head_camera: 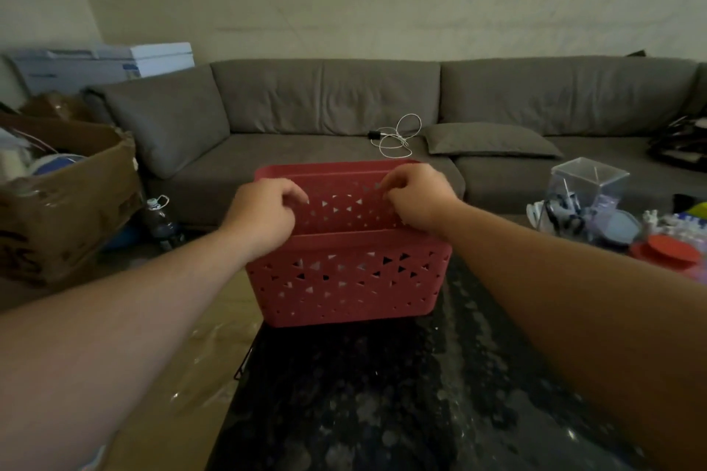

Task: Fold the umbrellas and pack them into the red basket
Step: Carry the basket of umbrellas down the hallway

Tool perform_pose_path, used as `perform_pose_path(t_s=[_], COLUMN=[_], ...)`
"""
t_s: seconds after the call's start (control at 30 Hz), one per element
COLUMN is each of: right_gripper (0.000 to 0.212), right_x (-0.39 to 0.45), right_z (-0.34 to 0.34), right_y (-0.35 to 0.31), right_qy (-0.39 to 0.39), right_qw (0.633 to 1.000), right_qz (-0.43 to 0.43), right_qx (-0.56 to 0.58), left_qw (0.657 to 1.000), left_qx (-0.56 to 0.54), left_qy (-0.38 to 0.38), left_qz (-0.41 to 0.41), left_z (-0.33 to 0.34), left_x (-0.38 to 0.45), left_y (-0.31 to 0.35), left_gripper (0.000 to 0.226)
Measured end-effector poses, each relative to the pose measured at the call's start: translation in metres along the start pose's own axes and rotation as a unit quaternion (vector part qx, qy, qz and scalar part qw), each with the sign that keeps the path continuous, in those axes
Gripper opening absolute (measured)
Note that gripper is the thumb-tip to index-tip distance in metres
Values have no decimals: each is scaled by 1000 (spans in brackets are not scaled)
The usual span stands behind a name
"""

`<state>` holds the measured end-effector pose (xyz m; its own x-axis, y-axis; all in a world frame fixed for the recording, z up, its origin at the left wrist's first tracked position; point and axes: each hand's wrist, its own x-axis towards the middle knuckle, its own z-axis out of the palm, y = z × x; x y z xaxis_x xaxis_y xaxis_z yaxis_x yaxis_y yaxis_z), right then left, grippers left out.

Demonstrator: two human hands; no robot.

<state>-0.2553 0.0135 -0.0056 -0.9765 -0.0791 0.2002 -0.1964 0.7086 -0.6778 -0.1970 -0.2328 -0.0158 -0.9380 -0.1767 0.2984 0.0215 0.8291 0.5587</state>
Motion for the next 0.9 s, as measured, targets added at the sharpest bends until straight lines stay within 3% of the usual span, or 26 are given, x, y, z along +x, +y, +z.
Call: perform_pose_path(t_s=[0.1, 0.2, 0.27, 0.4, 0.5, 0.6, 0.67, 0.73, 0.83, 0.9], right_gripper=[26, 26, 30, 23, 25, 21, 23, 25, 7, 17], right_x=[-17, -20, -14, 14, 45, 65, 69, 62, 53, 44], right_z=[-27, -45, -44, -34, -40, -37, -34, -34, -49, -70], right_y=[19, 52, 70, 82, 81, 72, 60, 47, 29, 10], right_qy=[86, 92, 36, -125, -236, -199, -171, -199, -214, -176], right_qw=[996, 993, 992, 978, 943, 948, 969, 962, 948, 959], right_qz=[-12, 51, 105, 157, 205, 225, 180, 117, 90, 120], right_qx=[4, -50, -52, 63, 118, 103, -15, -148, -220, -188], left_qw=[995, 994, 993, 958, 943, 950, 954, 942, 943, 952], left_qx=[84, 100, 75, -80, -31, 35, 164, 253, 263, 232], left_qy=[35, 44, 23, -130, -176, -147, -134, -128, -101, -70], left_qz=[51, -10, -93, -241, -282, -273, -213, -178, -174, -186], left_z=[-13, -25, -25, -20, -21, -16, -12, -9, -24, -41], left_x=[-7, 1, 6, 24, 53, 72, 75, 66, 51, 41], left_y=[-21, -44, -48, -48, -51, -50, -47, -44, -35, -25], left_gripper=[40, 34, 41, 31, 25, 16, 21, 34, 38, 37])
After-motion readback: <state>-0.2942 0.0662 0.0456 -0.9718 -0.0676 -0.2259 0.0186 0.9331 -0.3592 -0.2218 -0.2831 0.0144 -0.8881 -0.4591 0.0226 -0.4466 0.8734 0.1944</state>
